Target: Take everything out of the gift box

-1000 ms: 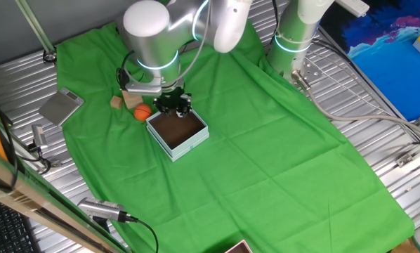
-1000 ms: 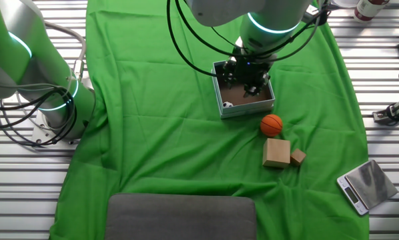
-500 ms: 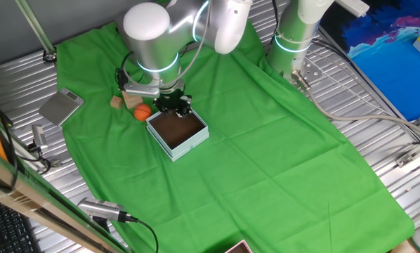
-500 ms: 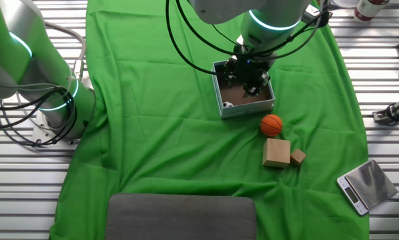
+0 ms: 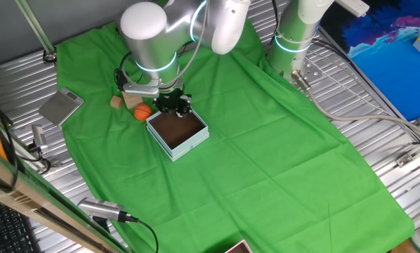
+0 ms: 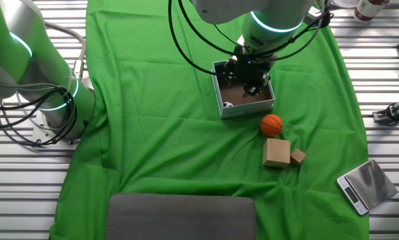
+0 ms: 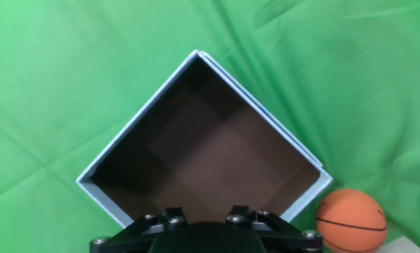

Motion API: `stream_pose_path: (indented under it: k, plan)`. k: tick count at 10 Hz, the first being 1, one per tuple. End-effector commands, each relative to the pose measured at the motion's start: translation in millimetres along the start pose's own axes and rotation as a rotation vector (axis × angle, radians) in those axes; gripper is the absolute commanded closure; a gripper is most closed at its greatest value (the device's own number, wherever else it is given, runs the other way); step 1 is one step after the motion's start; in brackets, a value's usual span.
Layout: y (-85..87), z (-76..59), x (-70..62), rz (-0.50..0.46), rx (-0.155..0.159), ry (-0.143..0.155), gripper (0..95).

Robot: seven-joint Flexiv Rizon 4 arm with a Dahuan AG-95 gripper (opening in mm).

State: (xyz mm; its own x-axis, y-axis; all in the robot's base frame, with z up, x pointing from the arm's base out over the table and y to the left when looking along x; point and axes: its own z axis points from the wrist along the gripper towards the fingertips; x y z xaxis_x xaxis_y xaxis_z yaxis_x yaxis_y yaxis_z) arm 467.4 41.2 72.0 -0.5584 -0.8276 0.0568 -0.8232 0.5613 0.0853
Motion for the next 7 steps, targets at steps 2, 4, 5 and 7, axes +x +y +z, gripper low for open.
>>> stream_pose_path:
  k: [2, 4, 5, 7]
  plan:
    - [-0.5, 0.0, -0.1, -0.007, 0.007, -0.017, 57.0]
    - [-1.1, 0.0, 0.0, -0.012, 0.009, -0.019, 57.0]
    - [-1.7, 0.6, 0.1, -0.011, 0.011, -0.015, 57.0]
    - [-8.5, 8.3, 1.1, -0.019, 0.006, -0.017, 57.0]
